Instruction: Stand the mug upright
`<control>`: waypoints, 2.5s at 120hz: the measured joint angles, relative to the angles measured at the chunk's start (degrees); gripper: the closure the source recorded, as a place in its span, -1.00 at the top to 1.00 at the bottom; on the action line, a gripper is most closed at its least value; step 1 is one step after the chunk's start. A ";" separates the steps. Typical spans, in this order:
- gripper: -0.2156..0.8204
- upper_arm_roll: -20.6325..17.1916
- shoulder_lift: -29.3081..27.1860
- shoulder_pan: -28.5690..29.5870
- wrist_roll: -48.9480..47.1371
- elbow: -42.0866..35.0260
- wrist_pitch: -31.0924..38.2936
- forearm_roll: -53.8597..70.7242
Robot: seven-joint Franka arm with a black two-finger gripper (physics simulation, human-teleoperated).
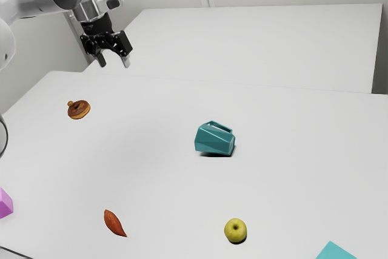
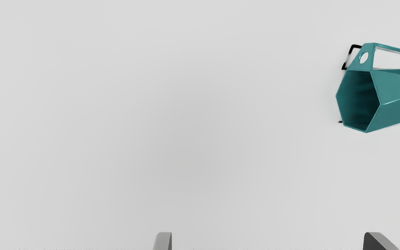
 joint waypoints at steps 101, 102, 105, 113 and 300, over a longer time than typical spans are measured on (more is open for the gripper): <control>0.58 -0.14 5.99 -1.13 3.71 -14.29 10.91 -31.18; 0.58 -0.15 6.13 -1.15 3.79 -14.31 11.09 -31.53; 0.58 -0.19 6.76 -1.18 4.04 -14.35 11.57 -32.56; 0.58 -0.30 9.45 -1.28 5.22 -14.44 12.76 -36.58; -0.92 -4.58 -0.32 -0.69 23.72 -19.52 17.84 -22.31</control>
